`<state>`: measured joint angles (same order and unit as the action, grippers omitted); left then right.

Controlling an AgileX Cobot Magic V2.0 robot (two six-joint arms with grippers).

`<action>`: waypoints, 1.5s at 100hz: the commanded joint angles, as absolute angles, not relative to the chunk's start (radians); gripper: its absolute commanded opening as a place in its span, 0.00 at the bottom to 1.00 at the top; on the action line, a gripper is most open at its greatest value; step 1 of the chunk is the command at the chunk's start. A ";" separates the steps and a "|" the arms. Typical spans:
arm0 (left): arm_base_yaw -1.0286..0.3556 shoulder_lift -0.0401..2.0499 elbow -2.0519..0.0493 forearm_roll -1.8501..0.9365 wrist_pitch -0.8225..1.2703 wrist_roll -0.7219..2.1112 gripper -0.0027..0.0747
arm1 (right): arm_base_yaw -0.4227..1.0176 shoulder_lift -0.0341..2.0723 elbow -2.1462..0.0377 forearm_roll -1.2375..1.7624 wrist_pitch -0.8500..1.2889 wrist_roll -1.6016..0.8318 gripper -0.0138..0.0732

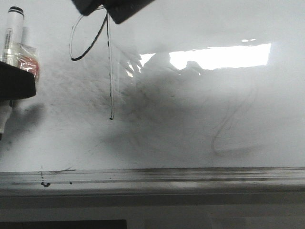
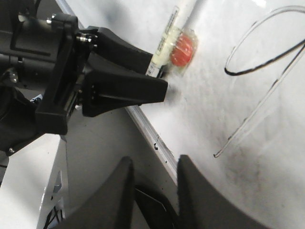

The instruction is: Write number 9 on whiteboard

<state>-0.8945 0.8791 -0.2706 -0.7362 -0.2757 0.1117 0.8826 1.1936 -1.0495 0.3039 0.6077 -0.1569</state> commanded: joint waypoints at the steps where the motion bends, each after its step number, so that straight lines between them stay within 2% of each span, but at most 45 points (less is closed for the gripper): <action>1: -0.896 0.851 -0.297 -0.739 -0.337 0.115 0.51 | 0.878 1.135 -1.059 0.291 0.510 -0.159 0.12; 4: -0.896 0.834 -0.297 -0.739 -0.337 0.115 0.51 | 0.878 1.115 -1.044 0.284 0.492 -0.159 0.08; 20: -0.896 0.691 -0.297 -0.703 -0.327 0.117 0.51 | 0.878 0.978 -0.913 0.232 0.353 -0.159 0.08; 25: -0.896 0.640 -0.295 -0.667 -0.322 0.117 0.48 | 0.878 0.924 -0.855 0.207 0.299 -0.159 0.08; 30: -0.896 0.588 -0.288 -0.627 -0.319 0.117 0.39 | 0.878 0.866 -0.792 0.190 0.241 -0.159 0.08; 34: -0.896 0.537 -0.277 -0.597 -0.319 0.117 0.26 | 0.878 0.817 -0.735 0.187 0.190 -0.162 0.08; 35: -0.896 0.530 -0.275 -0.597 -0.319 0.117 0.26 | 0.878 0.808 -0.726 0.187 0.182 -0.162 0.08; 37: -0.896 0.509 -0.265 -0.588 -0.321 0.117 0.18 | 0.878 0.779 -0.697 0.187 0.159 -0.167 0.08; 44: -0.896 0.452 -0.239 -0.574 -0.321 0.119 0.01 | 0.878 0.683 -0.601 0.185 0.088 -0.167 0.08; 64: -0.896 0.316 -0.118 -0.569 -0.319 0.135 0.01 | 0.878 0.422 -0.379 0.185 0.051 -0.167 0.08; 88: -0.896 0.301 -0.057 -0.576 -0.314 0.135 0.01 | 0.878 0.217 -0.246 0.185 0.051 -0.167 0.08; 150: -0.896 0.301 -0.010 -0.578 -0.314 0.135 0.01 | 0.878 0.196 -0.228 0.185 0.061 -0.167 0.08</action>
